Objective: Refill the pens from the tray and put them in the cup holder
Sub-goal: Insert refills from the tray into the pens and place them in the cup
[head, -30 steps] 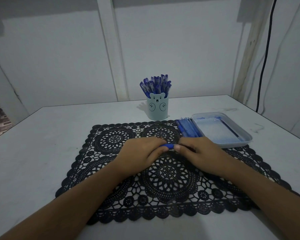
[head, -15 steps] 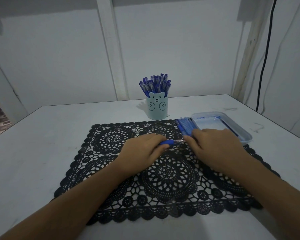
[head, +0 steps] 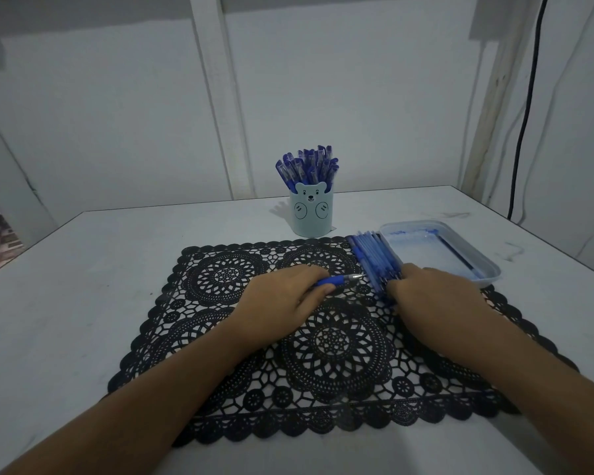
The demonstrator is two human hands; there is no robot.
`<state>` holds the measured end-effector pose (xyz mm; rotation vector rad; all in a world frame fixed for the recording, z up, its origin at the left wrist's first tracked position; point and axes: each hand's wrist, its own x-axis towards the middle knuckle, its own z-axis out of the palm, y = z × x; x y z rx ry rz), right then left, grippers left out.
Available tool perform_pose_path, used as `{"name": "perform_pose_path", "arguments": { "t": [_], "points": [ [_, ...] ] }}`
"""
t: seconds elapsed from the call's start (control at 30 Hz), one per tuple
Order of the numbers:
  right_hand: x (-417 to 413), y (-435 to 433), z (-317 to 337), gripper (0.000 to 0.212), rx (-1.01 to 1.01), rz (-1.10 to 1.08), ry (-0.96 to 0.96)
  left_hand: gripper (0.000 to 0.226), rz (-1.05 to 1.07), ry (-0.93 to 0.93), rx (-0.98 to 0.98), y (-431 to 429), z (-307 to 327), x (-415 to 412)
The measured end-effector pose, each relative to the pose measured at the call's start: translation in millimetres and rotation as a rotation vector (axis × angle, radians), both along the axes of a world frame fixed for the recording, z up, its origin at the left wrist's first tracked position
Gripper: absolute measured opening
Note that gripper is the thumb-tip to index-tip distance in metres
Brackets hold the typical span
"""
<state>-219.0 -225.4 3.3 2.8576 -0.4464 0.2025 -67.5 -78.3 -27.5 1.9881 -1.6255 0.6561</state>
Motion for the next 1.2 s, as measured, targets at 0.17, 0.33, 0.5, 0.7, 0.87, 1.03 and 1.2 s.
{"name": "perform_pose_path", "arguments": {
  "t": [0.17, 0.33, 0.5, 0.7, 0.87, 1.03, 1.2],
  "points": [
    [4.1, -2.9, 4.5, 0.022, 0.099, 0.006, -0.156, 0.034, 0.008, 0.015, 0.015, 0.3, 0.8, -0.1],
    [10.7, -6.0, 8.3, 0.027, 0.394, -0.016, -0.399, 0.038, 0.025, 0.086, 0.038, 1.2, 0.2, 0.4],
    [13.7, -12.4, 8.7, 0.018, 0.823, 0.023, -0.543, 0.039, 0.032, 0.104, 0.042, 0.6, 1.7, -0.4],
    [16.4, -12.0, 3.9, 0.019, 0.875, 0.083, -0.486, 0.042, 0.034, 0.135, 0.046, 2.6, 2.9, -2.1],
    [18.3, -8.6, 0.4, 0.017, 0.965, 0.147, -0.514, 0.041, 0.043, 0.14, 0.054, 1.6, 3.3, -1.7],
    [17.5, -4.3, 0.4, 0.017, 0.982, 0.211, -0.476, 0.039, 0.036, 0.125, 0.05, 0.9, 3.1, -1.7],
    [21.3, 2.6, -10.4, 0.023, 0.835, 0.316, -0.481, 0.037, -0.007, 0.09, 0.066, 2.9, 2.7, -2.5]
  ]
}}
